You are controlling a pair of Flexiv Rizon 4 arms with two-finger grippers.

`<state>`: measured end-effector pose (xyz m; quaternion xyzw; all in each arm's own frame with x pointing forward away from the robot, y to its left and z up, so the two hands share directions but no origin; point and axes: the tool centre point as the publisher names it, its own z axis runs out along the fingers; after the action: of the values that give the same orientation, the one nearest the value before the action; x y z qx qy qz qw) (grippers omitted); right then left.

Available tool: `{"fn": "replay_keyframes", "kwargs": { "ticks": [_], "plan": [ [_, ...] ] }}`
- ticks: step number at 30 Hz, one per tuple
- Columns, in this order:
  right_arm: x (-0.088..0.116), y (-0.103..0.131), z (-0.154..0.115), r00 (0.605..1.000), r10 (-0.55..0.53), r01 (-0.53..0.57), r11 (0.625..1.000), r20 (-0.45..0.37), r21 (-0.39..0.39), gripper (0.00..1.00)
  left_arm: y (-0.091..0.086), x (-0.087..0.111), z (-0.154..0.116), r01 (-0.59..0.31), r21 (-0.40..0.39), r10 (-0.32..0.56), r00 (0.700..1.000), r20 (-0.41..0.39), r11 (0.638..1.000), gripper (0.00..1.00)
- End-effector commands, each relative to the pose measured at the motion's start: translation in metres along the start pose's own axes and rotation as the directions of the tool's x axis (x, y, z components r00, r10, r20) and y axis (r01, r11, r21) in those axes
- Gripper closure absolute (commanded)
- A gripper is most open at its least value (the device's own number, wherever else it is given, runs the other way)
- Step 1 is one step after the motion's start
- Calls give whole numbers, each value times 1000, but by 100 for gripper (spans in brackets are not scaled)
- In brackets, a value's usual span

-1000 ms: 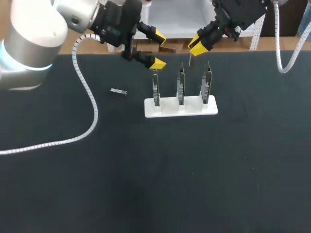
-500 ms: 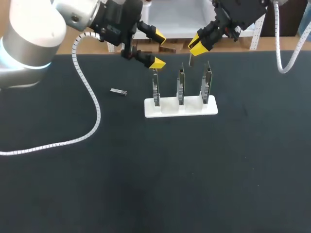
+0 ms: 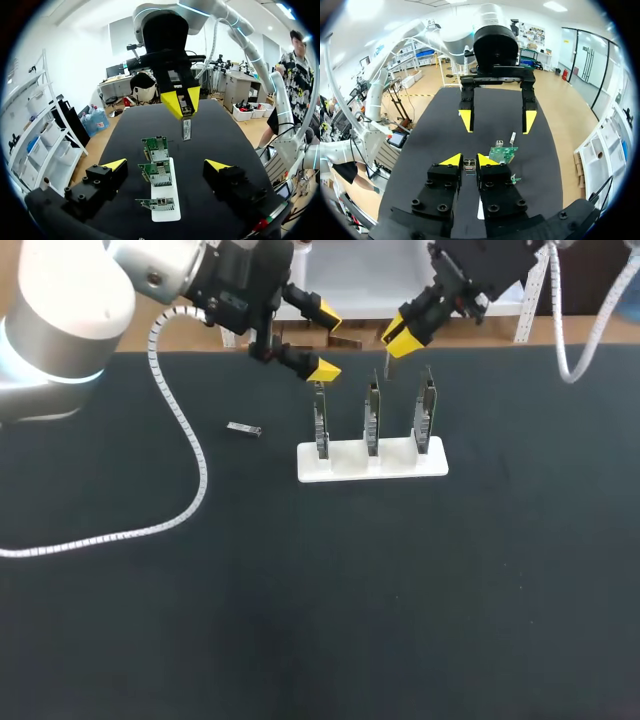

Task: Pick up the optical module with the left hand, and insert it into the network port with the right hand.

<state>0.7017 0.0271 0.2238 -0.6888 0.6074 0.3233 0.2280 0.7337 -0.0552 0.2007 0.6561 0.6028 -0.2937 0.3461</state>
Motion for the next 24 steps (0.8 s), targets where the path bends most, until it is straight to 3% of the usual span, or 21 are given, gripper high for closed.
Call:
{"fn": "replay_keyframes", "kwargs": {
  "ticks": [1,24],
  "plan": [
    [-6,-18,7,1000,-5,4,998,-17,-66,100,2,-1,0,2,4,-2,1000,-6,1000,0],
    [18,-15,18,999,43,-42,997,7,-67,100,2,-1,0,2,4,-2,1000,-6,1000,0]
  ]
}}
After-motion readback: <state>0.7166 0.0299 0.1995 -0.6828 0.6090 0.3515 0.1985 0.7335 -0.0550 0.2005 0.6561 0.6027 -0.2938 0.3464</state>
